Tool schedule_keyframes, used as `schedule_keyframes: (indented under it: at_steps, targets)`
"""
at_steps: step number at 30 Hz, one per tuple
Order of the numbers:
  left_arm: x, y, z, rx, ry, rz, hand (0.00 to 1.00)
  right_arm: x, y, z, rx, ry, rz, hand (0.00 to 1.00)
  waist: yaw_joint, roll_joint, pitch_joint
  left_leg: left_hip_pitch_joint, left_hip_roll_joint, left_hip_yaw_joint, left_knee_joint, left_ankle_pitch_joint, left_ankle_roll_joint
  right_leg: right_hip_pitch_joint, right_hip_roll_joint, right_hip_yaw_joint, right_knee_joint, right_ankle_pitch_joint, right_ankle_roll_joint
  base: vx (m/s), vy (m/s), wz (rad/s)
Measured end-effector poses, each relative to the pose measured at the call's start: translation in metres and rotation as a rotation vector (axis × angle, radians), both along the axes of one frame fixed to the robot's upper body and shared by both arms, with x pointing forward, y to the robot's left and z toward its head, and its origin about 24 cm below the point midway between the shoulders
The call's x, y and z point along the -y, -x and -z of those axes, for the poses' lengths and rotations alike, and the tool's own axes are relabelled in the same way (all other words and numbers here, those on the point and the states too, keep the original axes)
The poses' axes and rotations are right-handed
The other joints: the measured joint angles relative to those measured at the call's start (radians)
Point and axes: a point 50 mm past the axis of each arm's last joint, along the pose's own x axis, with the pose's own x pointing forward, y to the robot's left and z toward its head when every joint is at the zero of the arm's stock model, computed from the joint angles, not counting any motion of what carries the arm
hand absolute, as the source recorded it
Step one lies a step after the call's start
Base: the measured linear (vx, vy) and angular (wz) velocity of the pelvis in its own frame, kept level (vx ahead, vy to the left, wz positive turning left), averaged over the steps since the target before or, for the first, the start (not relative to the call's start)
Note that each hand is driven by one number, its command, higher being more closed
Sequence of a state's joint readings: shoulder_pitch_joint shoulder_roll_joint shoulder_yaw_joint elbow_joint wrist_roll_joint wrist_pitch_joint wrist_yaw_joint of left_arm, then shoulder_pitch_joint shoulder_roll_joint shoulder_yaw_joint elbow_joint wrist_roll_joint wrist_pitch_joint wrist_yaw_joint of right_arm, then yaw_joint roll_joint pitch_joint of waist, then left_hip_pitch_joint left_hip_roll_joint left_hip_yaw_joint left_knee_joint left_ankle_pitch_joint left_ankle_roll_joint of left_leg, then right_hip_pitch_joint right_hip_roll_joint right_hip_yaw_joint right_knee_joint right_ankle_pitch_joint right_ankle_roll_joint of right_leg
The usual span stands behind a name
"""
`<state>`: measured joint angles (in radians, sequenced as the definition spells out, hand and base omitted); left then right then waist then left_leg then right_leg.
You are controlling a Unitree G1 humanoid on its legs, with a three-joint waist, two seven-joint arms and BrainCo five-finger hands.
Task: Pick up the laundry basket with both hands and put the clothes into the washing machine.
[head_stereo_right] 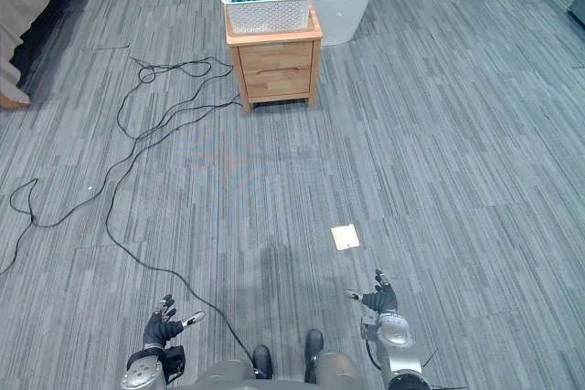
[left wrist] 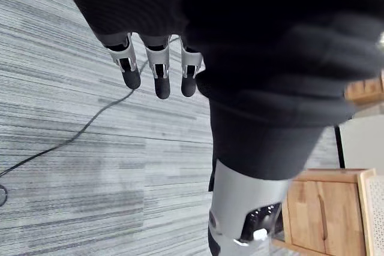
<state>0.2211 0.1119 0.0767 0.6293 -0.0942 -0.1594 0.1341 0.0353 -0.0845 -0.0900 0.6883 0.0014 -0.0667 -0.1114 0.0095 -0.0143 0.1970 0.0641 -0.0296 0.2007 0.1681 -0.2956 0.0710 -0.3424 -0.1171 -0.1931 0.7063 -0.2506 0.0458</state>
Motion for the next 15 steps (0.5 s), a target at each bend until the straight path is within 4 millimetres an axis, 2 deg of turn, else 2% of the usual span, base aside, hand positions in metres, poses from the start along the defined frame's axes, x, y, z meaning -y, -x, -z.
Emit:
schedule_keyframes:
  at_steps: [2, 4, 5, 6, 7, 8, 9, 10, 11, 12, 13, 14, 15]
  targets:
    - [-0.003, 0.0, -0.001, 0.0, -0.006, -0.005, 0.0, -0.005, -0.004, -0.003, 0.014, 0.003, -0.033, 0.0, -0.002, 0.002, 0.009, 0.044, 0.011, -0.011, 0.005, -0.025, -0.009, -0.057, -0.02, -0.035, -0.02, -0.018, 0.006, 0.39, 0.021, 0.17]
    - [-0.002, -0.008, -0.003, 0.021, -0.001, -0.01, 0.0, -0.004, -0.01, -0.007, 0.033, 0.011, -0.042, 0.0, -0.015, 0.028, 0.028, 0.089, 0.056, -0.04, -0.016, -0.035, -0.016, -0.108, 0.005, -0.071, -0.11, -0.01, 0.006, 0.54, -0.06, 0.36]
    - [-0.002, -0.013, -0.004, 0.031, -0.004, -0.018, 0.0, -0.004, -0.016, -0.011, 0.057, 0.019, -0.052, 0.0, -0.027, 0.047, 0.043, 0.124, 0.091, -0.053, -0.041, -0.028, -0.029, -0.135, 0.034, -0.09, -0.222, 0.049, 0.003, 0.56, -0.105, 0.4]
    - [-0.002, -0.016, -0.005, 0.039, -0.006, -0.016, 0.0, -0.006, -0.018, -0.014, 0.076, 0.024, -0.068, 0.0, -0.041, 0.039, 0.05, 0.159, 0.104, -0.064, -0.058, -0.009, -0.061, -0.155, 0.049, -0.098, -0.35, 0.139, 0.0, 0.75, -0.159, 0.42]
    - [-0.002, -0.016, -0.005, 0.039, -0.008, -0.016, 0.0, -0.007, -0.018, -0.015, 0.082, 0.024, -0.074, 0.0, -0.047, 0.031, 0.05, 0.179, 0.104, -0.067, -0.064, -0.006, -0.073, -0.157, 0.048, -0.101, -0.412, 0.182, -0.004, 0.57, -0.136, 0.44]
    - [-0.005, -0.014, -0.005, 0.031, -0.017, -0.016, 0.0, -0.006, -0.014, -0.017, 0.09, 0.028, -0.076, 0.0, -0.054, 0.014, 0.044, 0.218, 0.102, -0.077, -0.065, -0.021, -0.12, -0.154, 0.045, -0.096, -0.487, 0.258, -0.015, 0.87, -0.236, 0.41]
    - [0.002, -0.015, -0.002, 0.027, 0.004, -0.016, 0.0, -0.001, -0.008, -0.014, 0.078, 0.04, -0.075, 0.0, -0.053, 0.03, 0.042, 0.251, 0.123, -0.089, -0.029, -0.036, -0.151, -0.165, 0.047, -0.096, -0.39, 0.357, -0.129, 0.72, -0.194, 0.27]
    - [0.007, -0.016, -0.001, 0.025, 0.017, -0.013, 0.0, 0.0, -0.01, -0.015, 0.077, 0.044, -0.078, 0.0, -0.049, 0.05, 0.043, 0.237, 0.146, -0.086, 0.017, -0.024, -0.177, -0.173, 0.05, -0.111, -0.334, 0.323, -0.13, 0.83, -0.254, 0.18]
    - [0.011, -0.017, 0.0, 0.023, 0.03, -0.014, 0.0, -0.002, -0.012, -0.015, 0.08, 0.041, -0.081, 0.0, -0.052, 0.055, 0.046, 0.167, 0.163, -0.085, 0.181, 0.054, -0.24, -0.165, 0.047, -0.116, -0.286, 0.247, -0.134, 0.69, -0.244, 0.04]
    - [0.015, -0.016, 0.001, 0.02, 0.044, -0.018, 0.0, -0.004, -0.013, -0.016, 0.081, 0.04, -0.098, 0.0, -0.047, 0.059, 0.052, 0.068, 0.184, -0.088, 0.411, 0.197, -0.26, -0.104, 0.057, -0.113, -0.311, 0.209, -0.142, 0.7, -0.265, 0.1]
    - [0.015, -0.016, 0.001, 0.02, 0.045, -0.018, 0.0, -0.004, -0.014, -0.016, 0.081, 0.041, -0.099, 0.0, -0.046, 0.06, 0.052, 0.059, 0.188, -0.089, 0.43, 0.208, -0.261, -0.097, 0.059, -0.114, -0.315, 0.207, -0.14, 0.72, -0.241, -0.01]
    - [0.017, -0.016, 0.002, 0.021, 0.053, -0.024, 0.0, -0.008, -0.018, -0.017, 0.091, 0.039, -0.118, 0.0, -0.041, 0.073, 0.072, -0.085, 0.254, -0.076, 0.786, 0.214, -0.26, 0.055, 0.103, -0.117, -0.412, 0.185, -0.148, 0.68, -0.18, -0.06]
    - [0.016, -0.016, 0.002, 0.021, 0.053, -0.027, 0.0, -0.013, -0.018, -0.018, 0.101, 0.02, -0.111, 0.0, -0.027, 0.067, 0.077, -0.159, 0.282, -0.048, 0.934, 0.177, -0.203, 0.163, 0.124, -0.109, -0.477, 0.176, -0.155, 0.65, -0.153, -0.12]
